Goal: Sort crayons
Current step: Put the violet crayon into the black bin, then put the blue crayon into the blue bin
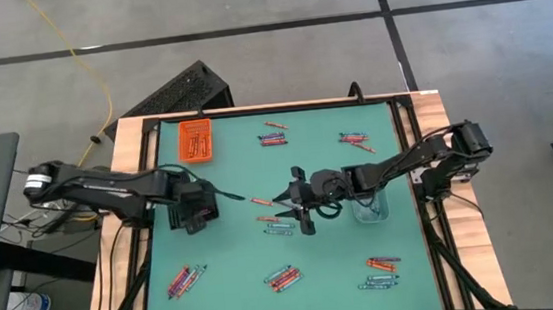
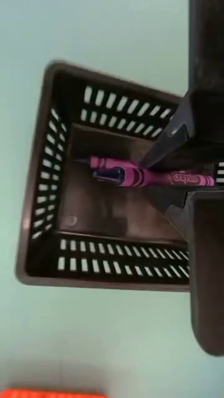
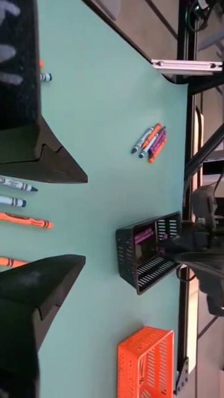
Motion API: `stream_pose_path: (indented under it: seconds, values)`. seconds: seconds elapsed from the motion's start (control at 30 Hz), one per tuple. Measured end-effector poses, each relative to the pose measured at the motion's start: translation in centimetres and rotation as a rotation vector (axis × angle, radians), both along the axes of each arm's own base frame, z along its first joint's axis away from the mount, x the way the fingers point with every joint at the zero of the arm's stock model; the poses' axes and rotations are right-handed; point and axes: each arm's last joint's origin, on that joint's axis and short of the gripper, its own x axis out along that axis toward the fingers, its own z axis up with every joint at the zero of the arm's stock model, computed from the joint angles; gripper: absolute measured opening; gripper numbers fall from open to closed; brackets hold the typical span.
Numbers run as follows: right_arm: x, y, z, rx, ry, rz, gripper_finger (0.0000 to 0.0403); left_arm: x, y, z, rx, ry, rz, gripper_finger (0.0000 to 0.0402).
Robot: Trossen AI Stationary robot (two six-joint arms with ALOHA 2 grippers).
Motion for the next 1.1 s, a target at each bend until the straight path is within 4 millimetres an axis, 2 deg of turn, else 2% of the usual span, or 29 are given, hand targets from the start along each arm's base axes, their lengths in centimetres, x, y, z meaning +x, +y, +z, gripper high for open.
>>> stream_pose_path:
  seconds: [0.17, 0.4, 0.67, 0.87, 1.1]
  values:
    - [0.0, 0.0, -0.1, 0.001, 0.012, -0.001, 0.0191, 0.0, 0.0, -0.8, 0.006, 0.094, 0.001, 0.0040]
    - [-0.2, 0.2, -0.3, 0.062, 0.040, -0.020, 0.0191, -0.4, 0.0, -0.6, 0.003, 0.120, 0.000, 0.0083]
    - [-0.5, 1.5, -0.7, 0.060, 0.081, 0.017, 0.0191, -0.1, -0.3, 2.4, -0.025, 0.144, -0.037, 0.0107]
    - [-0.6, 1.8, -0.7, 0.030, 0.077, 0.041, 0.0191, 0.9, -2.2, 4.0, -0.109, 0.041, -0.155, 0.0106]
    - [-0.4, 1.1, -0.6, -0.034, 0.062, 0.049, 0.0191, 1.4, -6.3, 4.7, -0.285, -0.078, -0.314, 0.0105]
